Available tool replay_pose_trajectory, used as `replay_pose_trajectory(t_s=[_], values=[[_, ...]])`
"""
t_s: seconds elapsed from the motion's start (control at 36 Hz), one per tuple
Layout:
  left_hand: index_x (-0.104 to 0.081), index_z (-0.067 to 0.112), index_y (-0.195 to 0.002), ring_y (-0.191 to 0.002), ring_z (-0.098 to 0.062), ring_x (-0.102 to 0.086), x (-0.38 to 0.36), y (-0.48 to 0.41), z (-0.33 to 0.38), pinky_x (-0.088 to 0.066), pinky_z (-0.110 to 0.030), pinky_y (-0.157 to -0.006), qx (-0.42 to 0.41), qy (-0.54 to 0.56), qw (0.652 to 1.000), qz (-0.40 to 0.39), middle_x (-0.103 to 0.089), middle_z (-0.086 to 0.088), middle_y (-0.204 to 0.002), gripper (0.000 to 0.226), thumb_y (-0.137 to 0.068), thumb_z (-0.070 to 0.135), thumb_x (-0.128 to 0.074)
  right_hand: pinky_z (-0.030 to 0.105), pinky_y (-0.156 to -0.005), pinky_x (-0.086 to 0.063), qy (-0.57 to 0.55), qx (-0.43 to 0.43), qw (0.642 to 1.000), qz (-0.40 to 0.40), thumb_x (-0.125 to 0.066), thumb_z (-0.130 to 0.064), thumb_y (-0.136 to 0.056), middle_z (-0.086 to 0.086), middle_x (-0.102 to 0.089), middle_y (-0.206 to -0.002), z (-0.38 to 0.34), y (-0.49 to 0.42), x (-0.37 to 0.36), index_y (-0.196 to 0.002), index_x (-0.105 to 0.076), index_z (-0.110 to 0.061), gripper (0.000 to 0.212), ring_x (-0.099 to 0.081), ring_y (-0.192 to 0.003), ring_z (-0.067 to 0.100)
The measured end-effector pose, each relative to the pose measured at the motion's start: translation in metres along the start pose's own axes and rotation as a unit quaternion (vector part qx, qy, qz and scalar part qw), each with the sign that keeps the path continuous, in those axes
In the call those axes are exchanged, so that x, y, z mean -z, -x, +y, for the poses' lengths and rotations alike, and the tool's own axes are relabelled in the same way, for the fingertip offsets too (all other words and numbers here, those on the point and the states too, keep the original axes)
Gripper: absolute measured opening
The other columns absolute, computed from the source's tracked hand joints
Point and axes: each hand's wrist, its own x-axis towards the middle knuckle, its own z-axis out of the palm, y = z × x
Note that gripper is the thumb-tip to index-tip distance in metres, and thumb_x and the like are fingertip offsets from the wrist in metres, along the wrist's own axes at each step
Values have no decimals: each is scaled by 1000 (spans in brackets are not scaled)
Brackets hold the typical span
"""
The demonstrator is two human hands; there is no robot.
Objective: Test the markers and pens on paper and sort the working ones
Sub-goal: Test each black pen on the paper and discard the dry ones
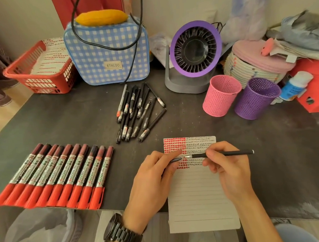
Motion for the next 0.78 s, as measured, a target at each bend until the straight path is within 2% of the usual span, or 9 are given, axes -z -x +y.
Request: replay_pose_trajectory(t_s=[0.25,0.44,0.58,0.78], values=[[-58,39,-136,-95,-6,-52,0,0,0,-48,-27,-77,-13,-19,1000,2,-53,22,-105,42,-102,51,-37,19,-53,-46,45,7,998,-32,-71,-31,-81,10,-71,-70,1,1,1,-84,-76,-21,11,-65,-61,13],[-53,44,-133,-92,-7,-52,0,-1,0,-48,-30,-76,-29,-19,999,-2,-55,23,-104,34,-102,48,-41,14,-60,-48,78,1,996,-52,-77,-30,-78,7,-75,-76,-4,2,-4,-85,-80,-21,12,-69,-69,12],[-58,45,-122,-92,-7,-52,-1,-1,-2,-46,-31,-78,-39,-16,999,0,-56,25,-104,24,-102,48,-47,18,-66,-53,108,-7,992,-59,-77,-16,-81,8,-76,-79,-3,4,-6,-84,-82,-20,7,-74,-78,19],[-62,46,-123,-98,-13,-59,-2,-1,-5,-50,-32,-80,-33,57,998,11,-61,23,-107,25,-99,46,-54,18,-70,-55,112,6,991,-73,-77,-13,-83,4,-78,-84,-3,3,-7,-86,-82,-15,6,-74,-87,18]])
